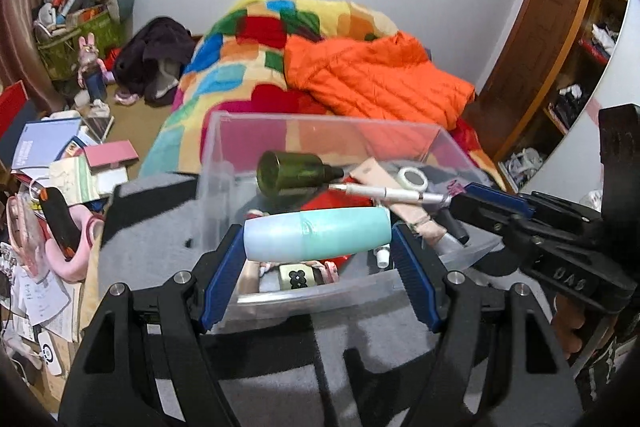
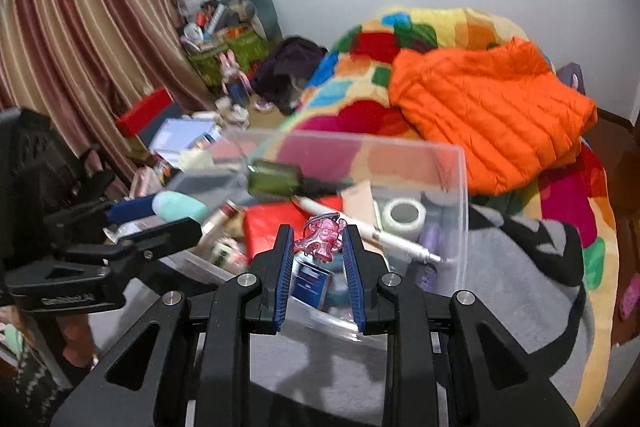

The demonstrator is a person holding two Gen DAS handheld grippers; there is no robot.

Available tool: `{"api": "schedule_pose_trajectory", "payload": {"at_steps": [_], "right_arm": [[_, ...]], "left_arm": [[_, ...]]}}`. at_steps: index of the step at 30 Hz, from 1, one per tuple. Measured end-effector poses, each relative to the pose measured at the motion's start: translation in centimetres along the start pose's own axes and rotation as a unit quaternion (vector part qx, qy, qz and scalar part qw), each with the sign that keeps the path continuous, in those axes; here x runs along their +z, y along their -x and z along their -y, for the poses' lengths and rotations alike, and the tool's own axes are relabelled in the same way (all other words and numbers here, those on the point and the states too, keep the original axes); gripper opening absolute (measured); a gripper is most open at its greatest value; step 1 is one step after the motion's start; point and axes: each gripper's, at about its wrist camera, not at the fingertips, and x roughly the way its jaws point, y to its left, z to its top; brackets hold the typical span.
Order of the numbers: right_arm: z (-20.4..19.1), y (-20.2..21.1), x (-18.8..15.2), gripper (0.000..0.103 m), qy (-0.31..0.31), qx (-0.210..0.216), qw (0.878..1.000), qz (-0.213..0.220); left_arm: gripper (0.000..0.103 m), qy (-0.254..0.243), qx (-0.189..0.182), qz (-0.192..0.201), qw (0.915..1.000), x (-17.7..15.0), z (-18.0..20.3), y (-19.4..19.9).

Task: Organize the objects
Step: 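Drop mint-green bottle into box with left gripper while right drops pink clip in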

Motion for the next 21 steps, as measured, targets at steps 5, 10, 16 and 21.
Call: {"api": "schedule_pose_trajectory", "payload": {"at_steps": [5, 10, 16, 21], "right_arm": [[0.6, -1.4, -0.7, 0.023, 0.001, -0.022, 0.999, -0.030], [0.0, 0.0, -1.0, 0.034, 0.026, -0.040, 0.999, -0.016], [-0.6, 3.1, -1.1, 0.036, 0.030, -0.033, 0.999, 0.015], [-1.1, 6.0, -1.6, 0.050, 0.029, -0.030, 0.998, 0.049]], "left_arm": [[0.073, -0.008, 0.003, -0.016, 0.9998, -0.3, 0.4, -1.1], [0.073, -0.018, -0.006, -0.010, 0.9998, -0.6, 0.8, -0.3], [0.074, -0.045, 0.002, 0.020, 0.9988, -1.2, 1.4, 2.2], [0.082, -0.062, 0.005, 0.056, 0.9965, -2.1, 1.9, 4.6]]}}
